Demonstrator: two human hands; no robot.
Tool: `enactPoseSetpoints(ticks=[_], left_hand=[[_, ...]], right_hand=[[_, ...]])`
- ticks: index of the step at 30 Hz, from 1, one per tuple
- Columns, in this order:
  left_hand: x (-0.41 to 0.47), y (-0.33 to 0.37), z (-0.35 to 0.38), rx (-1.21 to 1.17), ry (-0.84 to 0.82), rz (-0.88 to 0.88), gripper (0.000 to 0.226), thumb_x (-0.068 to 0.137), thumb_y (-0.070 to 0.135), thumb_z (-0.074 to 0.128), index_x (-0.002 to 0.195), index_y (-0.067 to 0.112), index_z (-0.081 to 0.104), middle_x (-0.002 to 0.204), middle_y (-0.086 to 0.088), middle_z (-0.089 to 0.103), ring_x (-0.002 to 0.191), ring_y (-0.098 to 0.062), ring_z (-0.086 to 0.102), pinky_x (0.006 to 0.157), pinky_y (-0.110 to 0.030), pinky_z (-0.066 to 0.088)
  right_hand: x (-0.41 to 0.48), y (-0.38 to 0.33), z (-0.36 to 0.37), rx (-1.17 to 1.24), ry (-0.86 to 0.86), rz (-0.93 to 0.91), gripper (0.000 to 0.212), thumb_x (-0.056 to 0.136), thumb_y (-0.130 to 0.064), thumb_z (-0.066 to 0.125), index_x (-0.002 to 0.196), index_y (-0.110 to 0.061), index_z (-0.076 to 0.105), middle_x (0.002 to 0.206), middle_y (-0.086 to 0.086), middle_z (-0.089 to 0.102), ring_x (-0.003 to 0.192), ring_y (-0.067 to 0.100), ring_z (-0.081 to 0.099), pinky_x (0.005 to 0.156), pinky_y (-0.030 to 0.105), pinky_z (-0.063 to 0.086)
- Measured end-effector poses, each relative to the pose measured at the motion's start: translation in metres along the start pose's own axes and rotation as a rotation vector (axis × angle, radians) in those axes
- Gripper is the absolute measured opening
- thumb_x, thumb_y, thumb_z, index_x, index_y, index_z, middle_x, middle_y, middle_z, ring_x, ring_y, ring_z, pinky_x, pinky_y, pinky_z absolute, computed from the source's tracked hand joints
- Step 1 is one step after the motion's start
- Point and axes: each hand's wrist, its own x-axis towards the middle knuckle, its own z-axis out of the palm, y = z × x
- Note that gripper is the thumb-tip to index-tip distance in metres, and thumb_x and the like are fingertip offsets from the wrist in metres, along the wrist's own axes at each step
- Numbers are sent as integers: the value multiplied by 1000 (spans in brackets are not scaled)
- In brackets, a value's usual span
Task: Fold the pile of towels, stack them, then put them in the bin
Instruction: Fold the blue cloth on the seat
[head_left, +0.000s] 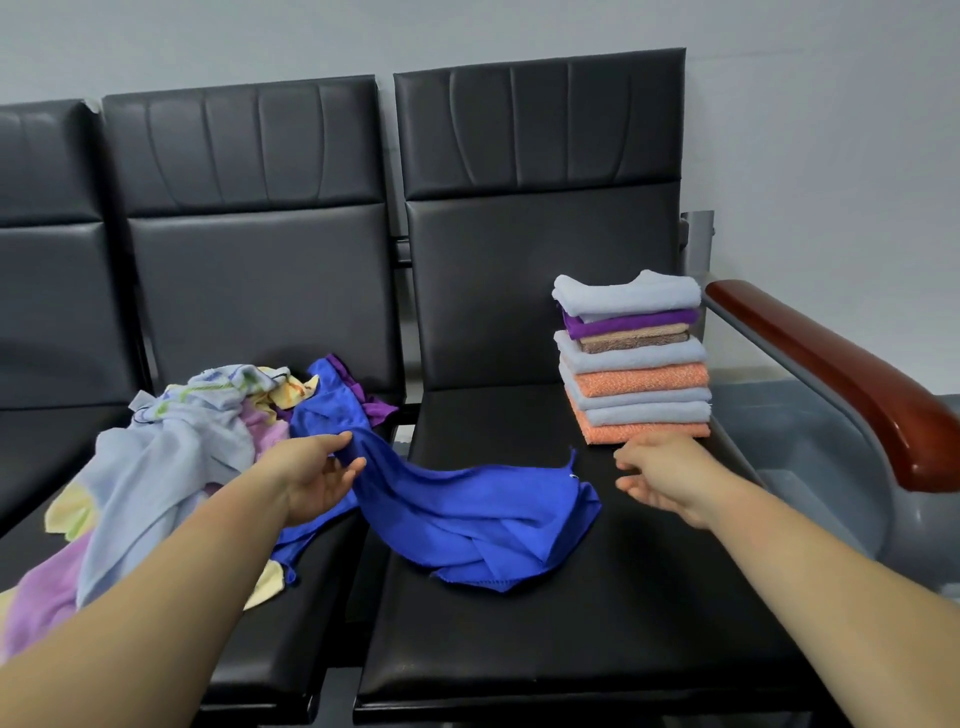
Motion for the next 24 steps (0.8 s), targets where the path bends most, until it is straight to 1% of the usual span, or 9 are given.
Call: enactPoseSetpoints(ticks=[2, 7, 12, 16, 17, 19, 21, 22, 24], left_hand=[[-2, -2, 5, 59, 30, -1, 13, 103, 20, 61, 107, 8, 64, 91, -8, 63, 77, -17, 67, 43, -19, 53], [3, -12, 14, 176, 59, -15, 16, 102, 22, 61, 115, 11, 62, 97, -8, 66, 71, -17, 65, 38, -19, 48], [12, -22, 21, 242, 66, -13, 31, 101, 24, 63, 129, 12, 58, 103, -7, 66, 67, -17, 65, 37, -21, 45], [13, -20, 20, 244, 84, -25, 26, 102, 25, 62, 124, 13, 57, 94, -7, 66, 65, -17, 63, 37, -18, 44], [13, -18, 18, 235, 90, -26, 23, 102, 25, 61, 122, 13, 57, 89, -6, 65, 65, -17, 63, 36, -17, 44], [15, -11, 14, 187, 100, -11, 18, 103, 24, 60, 116, 12, 57, 85, -5, 62, 65, -17, 62, 36, -17, 44], [20, 0, 10, 87, 114, 33, 16, 103, 24, 59, 113, 11, 58, 86, -5, 61, 68, -19, 65, 38, -19, 48], [22, 6, 8, 24, 112, 68, 17, 104, 24, 59, 114, 11, 58, 89, -5, 61, 71, -20, 66, 42, -22, 51], [24, 19, 9, -90, 80, 177, 20, 105, 25, 56, 122, 15, 58, 103, -3, 63, 82, -22, 70, 61, -30, 58]], right_hand=[[1, 4, 16, -123, 7, -44, 11, 97, -18, 69, 107, -18, 64, 105, 5, 70, 92, 19, 73, 72, 31, 60], [15, 3, 50, -319, -8, -76, 15, 83, -26, 67, 75, -17, 58, 72, 5, 61, 66, 20, 58, 63, 34, 47], [30, -18, 73, -657, 74, 4, 39, 90, -42, 74, 108, -10, 61, 93, 3, 62, 73, 18, 60, 57, 29, 45], [34, -36, 81, -880, 15, 36, 36, 97, -36, 69, 118, -7, 64, 113, 8, 69, 100, 22, 71, 88, 31, 59], [36, -38, 81, -862, 17, 28, 35, 97, -34, 69, 116, -6, 65, 115, 9, 69, 102, 23, 71, 92, 32, 58], [45, -41, 79, -696, 63, 21, 27, 95, -27, 72, 109, -4, 67, 102, 10, 69, 89, 24, 69, 81, 32, 59], [53, -46, 74, -251, 83, 44, 11, 97, -13, 68, 106, -9, 64, 91, 7, 64, 75, 20, 65, 57, 27, 52], [52, -51, 72, 26, 65, 56, 12, 100, -9, 65, 110, -13, 60, 97, 7, 63, 75, 19, 67, 50, 25, 51], [49, -62, 68, 379, 46, 6, 15, 103, -10, 62, 115, -16, 55, 116, 13, 65, 88, 22, 73, 56, 27, 54]])
